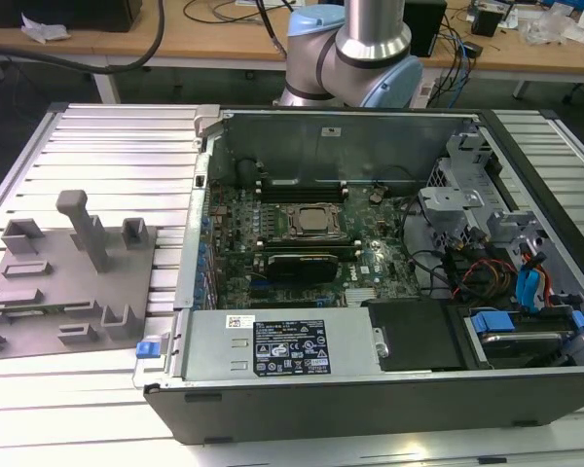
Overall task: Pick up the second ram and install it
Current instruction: 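Pick up the second ram and move it above second insertion slot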
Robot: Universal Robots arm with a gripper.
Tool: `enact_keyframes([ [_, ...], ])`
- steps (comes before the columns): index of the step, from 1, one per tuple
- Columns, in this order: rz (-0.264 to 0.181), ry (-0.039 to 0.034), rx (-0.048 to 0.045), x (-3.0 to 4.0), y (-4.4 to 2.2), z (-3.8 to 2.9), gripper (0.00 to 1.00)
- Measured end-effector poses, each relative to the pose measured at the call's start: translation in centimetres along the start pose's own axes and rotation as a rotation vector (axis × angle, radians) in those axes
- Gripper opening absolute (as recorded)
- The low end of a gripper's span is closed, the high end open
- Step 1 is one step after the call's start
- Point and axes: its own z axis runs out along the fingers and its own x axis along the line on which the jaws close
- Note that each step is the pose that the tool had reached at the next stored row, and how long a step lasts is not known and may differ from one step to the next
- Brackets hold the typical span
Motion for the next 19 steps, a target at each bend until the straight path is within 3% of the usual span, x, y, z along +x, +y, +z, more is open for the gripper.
enact_keyframes([
  [5, -0.053, 0.0024, -0.0013, 0.0, 0.0, 0.0, 0.11],
  [10, -0.155, 0.007, -0.0037, 0.0, 0.0, 0.0, 0.11],
  [19, -0.294, 0.0132, -0.007, 0.0, 0.0, 0.01, 0.11],
])
